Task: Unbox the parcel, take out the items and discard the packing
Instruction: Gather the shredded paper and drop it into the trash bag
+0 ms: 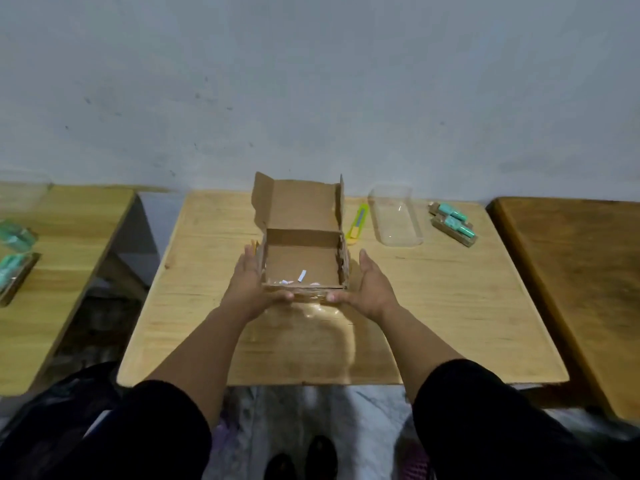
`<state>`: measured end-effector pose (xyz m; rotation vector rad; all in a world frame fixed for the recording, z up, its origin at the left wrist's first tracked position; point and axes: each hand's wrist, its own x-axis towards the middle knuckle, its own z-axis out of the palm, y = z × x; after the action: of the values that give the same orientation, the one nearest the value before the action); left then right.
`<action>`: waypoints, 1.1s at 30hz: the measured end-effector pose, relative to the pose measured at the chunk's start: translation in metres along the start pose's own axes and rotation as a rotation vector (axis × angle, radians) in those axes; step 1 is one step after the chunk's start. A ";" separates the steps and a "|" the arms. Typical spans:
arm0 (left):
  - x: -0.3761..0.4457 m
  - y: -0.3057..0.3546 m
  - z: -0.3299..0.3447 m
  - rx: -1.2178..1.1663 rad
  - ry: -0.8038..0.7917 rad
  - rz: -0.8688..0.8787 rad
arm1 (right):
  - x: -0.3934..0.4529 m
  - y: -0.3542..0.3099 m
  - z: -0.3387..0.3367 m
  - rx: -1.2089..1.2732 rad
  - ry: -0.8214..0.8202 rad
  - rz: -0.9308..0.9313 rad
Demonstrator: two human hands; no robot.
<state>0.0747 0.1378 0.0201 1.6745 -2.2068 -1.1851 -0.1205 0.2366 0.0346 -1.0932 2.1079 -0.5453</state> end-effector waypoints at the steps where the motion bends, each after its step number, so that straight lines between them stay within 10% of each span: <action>1: 0.004 -0.004 0.004 -0.023 0.007 -0.009 | 0.006 0.004 0.004 0.013 -0.010 0.007; 19: 0.022 -0.022 0.001 -0.224 0.039 0.026 | 0.022 0.008 0.021 0.315 0.034 -0.125; 33: -0.006 0.100 -0.043 -0.194 -0.135 0.492 | -0.094 -0.023 -0.063 0.470 0.490 -0.066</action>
<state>0.0234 0.1293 0.1161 0.9257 -2.2987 -1.3397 -0.1161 0.3046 0.1279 -0.8103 2.1732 -1.3751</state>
